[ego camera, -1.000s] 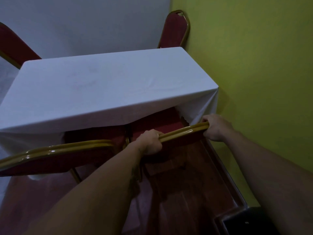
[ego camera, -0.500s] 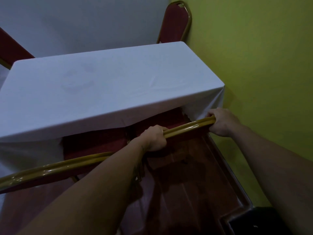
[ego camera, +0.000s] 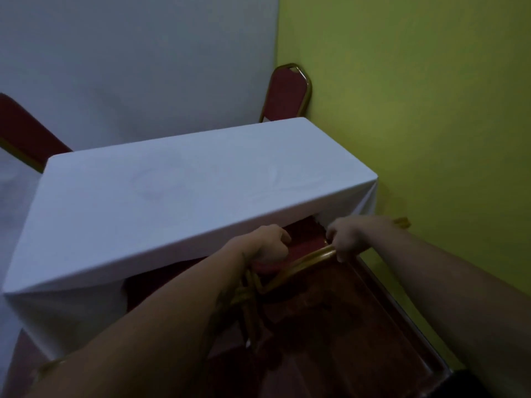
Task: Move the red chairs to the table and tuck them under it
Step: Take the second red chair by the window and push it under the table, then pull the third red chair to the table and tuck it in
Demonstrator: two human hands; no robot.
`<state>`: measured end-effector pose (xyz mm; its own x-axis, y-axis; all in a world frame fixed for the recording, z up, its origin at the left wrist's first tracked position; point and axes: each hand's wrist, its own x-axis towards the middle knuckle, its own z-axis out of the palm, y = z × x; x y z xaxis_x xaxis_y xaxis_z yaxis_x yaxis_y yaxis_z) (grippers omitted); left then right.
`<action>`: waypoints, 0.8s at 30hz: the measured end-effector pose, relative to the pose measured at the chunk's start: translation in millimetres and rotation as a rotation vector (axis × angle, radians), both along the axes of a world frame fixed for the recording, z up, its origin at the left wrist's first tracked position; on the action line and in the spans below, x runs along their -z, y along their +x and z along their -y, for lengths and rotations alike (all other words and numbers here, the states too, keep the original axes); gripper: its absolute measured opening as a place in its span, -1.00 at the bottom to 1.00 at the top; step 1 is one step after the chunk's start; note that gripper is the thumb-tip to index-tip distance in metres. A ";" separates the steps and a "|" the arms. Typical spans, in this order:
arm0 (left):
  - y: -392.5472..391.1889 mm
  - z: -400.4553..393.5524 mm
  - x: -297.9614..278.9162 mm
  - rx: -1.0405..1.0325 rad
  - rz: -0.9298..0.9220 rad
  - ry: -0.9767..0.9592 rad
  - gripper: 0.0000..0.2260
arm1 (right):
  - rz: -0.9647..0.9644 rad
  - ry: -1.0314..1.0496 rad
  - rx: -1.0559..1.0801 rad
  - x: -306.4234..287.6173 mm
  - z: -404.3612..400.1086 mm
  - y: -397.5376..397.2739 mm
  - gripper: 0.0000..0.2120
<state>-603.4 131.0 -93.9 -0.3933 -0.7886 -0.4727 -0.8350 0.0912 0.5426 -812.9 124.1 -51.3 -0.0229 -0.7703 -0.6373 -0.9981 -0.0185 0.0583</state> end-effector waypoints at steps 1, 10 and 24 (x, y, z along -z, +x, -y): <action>16.9 0.6 -5.2 -0.019 0.001 -0.002 -0.45 | 0.050 0.018 -0.013 -2.0 3.9 18.0 -0.36; 219.0 -37.1 -38.4 -0.371 0.076 -0.053 -0.44 | 0.494 -0.057 -0.252 -15.6 53.9 198.6 -0.49; 569.2 -103.5 -70.3 -0.759 0.365 -0.240 -0.54 | 0.628 -0.155 -0.521 -44.4 63.2 546.8 -0.61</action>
<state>-34.2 234.5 -23.6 0.4220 -0.8703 -0.2541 -0.8342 -0.4824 0.2670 -266.0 60.9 -6.9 0.6856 -0.6641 -0.2983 -0.7116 -0.5249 -0.4670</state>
